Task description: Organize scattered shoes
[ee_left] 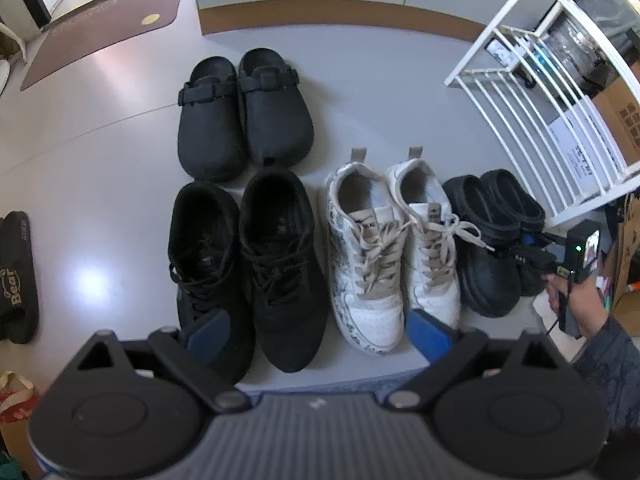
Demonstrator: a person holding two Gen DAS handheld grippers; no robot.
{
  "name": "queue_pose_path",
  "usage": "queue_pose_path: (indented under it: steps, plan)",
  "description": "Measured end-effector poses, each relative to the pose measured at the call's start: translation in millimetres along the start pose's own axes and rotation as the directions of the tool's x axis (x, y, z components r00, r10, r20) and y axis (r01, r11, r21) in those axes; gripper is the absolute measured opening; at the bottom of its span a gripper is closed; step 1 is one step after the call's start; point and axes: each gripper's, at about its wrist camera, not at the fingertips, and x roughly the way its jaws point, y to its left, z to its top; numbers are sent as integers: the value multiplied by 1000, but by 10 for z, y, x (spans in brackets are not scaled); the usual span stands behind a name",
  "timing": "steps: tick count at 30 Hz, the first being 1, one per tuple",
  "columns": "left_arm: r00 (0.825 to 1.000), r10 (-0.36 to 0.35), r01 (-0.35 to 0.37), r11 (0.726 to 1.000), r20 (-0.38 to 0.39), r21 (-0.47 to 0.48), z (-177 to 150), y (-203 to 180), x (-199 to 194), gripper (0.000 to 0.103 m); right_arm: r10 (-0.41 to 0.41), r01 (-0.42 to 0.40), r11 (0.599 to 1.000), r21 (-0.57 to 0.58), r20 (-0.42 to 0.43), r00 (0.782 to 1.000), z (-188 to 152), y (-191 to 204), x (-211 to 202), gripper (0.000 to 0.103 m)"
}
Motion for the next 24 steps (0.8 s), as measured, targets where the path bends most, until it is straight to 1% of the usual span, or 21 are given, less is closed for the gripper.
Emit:
queue_pose_path:
  steps: [1, 5, 9, 12, 20, 24]
  plan:
    - [1000, 0, 0, 1000, -1, 0, 1, -2, 5, 97, 4, -4, 1000, 10, 9, 1000, -10, -26, -4, 34]
    - [1000, 0, 0, 1000, -8, 2, 11, -22, 33, 97, 5, -7, 999, 46, 38, 999, -41, -72, -54, 31]
    - [1000, -1, 1, 1000, -11, 4, 15, -43, 52, 97, 5, -10, 997, 82, 67, 998, -71, -117, -106, 29]
    - [1000, -3, 3, 1000, -16, 10, 17, -69, 76, 97, -10, -1, 994, 108, 101, 995, -81, -140, -193, 29]
    - [1000, -14, 14, 1000, -12, 10, 42, -115, 75, 97, -79, 39, 980, 194, 201, 976, 82, -230, -391, 28]
    - [999, -34, 33, 999, -26, -11, 51, -109, 93, 97, -141, 79, 965, 252, 239, 961, 230, -275, -409, 28]
